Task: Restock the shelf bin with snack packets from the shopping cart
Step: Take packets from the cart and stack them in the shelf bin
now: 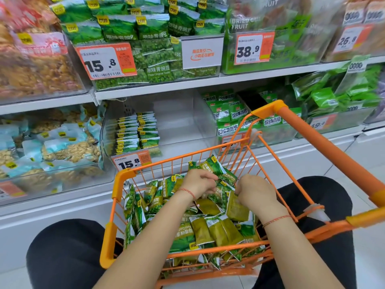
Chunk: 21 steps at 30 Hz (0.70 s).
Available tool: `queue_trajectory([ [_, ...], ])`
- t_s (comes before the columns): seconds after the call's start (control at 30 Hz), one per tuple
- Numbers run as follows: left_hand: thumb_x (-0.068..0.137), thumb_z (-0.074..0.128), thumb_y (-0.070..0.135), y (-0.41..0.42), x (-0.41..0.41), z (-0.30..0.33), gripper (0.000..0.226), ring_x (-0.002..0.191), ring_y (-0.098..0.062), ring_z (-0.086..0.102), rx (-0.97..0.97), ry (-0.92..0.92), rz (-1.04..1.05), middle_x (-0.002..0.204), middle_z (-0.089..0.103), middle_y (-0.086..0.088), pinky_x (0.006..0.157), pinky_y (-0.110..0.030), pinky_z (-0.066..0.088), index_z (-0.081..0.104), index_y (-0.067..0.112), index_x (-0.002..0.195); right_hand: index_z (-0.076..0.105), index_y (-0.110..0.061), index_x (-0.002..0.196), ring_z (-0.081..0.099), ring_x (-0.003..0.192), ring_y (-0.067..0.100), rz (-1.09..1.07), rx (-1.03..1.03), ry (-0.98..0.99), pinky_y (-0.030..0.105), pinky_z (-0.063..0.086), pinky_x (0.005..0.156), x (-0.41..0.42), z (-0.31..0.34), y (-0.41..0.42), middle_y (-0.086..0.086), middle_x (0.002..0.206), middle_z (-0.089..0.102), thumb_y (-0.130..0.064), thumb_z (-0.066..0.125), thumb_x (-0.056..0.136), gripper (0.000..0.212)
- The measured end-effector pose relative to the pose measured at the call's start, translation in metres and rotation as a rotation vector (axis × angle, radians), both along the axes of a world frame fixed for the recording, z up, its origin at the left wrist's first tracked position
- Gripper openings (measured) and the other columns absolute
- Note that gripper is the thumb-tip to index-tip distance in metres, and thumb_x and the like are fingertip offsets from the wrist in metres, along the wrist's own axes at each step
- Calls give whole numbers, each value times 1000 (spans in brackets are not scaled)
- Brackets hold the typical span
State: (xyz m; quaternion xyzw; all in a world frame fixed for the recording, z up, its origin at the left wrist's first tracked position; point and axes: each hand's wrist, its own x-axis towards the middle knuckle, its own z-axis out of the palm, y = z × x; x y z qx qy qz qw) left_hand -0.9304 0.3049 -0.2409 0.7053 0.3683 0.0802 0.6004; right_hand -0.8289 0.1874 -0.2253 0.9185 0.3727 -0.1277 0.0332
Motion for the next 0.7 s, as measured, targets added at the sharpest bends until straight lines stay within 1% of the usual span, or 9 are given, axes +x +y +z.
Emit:
queue_trajectory([
  [0.07,82,61,-1,0,-3,-5,20,87,-23,68,101,81,-63,94,70,-12,85,-35,56,68,17,88,62,-17,109,62,95,24,10,-17,17,29,44,66,-1,0,0,4,107,64,-2,53,87,28],
  [0.17,85,67,10,-10,3,-13,30,109,-19,60,212,167,-193,117,65,-7,96,-30,48,64,15,114,54,-15,118,60,101,25,36,-69,61,31,45,70,-3,2,-4,6,113,59,0,48,87,35],
  [0.27,85,69,22,-21,15,-13,46,115,-26,55,279,203,-320,125,58,-14,94,-33,45,55,18,129,35,-15,137,58,109,26,51,-143,96,34,47,77,-8,3,-9,7,123,56,-6,52,88,52],
  [0.37,86,68,26,-25,26,-12,45,115,-35,53,362,254,-358,127,56,-20,91,-36,45,57,15,128,17,-13,148,55,116,28,58,-188,112,35,47,83,-10,0,-10,9,134,49,-10,57,88,73],
  [0.43,83,72,28,-24,29,-16,43,110,-33,57,370,269,-346,123,60,-19,89,-34,46,63,12,122,10,-13,151,53,119,28,77,-250,118,36,47,87,-10,0,-8,9,137,48,-11,59,87,80],
  [0.47,82,74,28,-24,29,-17,42,100,-28,59,372,264,-329,115,64,-16,86,-32,46,65,11,119,9,-13,151,53,119,28,81,-273,121,37,47,89,-10,0,-7,10,137,48,-11,59,87,82],
  [0.57,79,77,23,-26,28,-20,33,71,-16,54,390,193,-230,71,58,0,70,-25,46,70,8,107,13,-13,151,53,120,29,53,-254,129,37,48,88,-9,-2,-6,12,136,49,-7,60,85,81],
  [0.63,79,77,22,-27,26,-16,23,69,-15,53,467,154,-161,64,52,6,66,-23,42,72,10,98,16,-14,150,54,118,29,30,-194,128,37,49,85,-10,-1,-7,12,134,50,-9,67,81,86],
  [0.7,79,76,21,-23,22,-7,12,70,-14,56,511,88,-80,67,56,7,67,-23,44,73,15,89,13,-19,150,56,113,28,8,-63,127,35,48,77,-9,4,-5,10,129,52,-16,74,77,95],
])
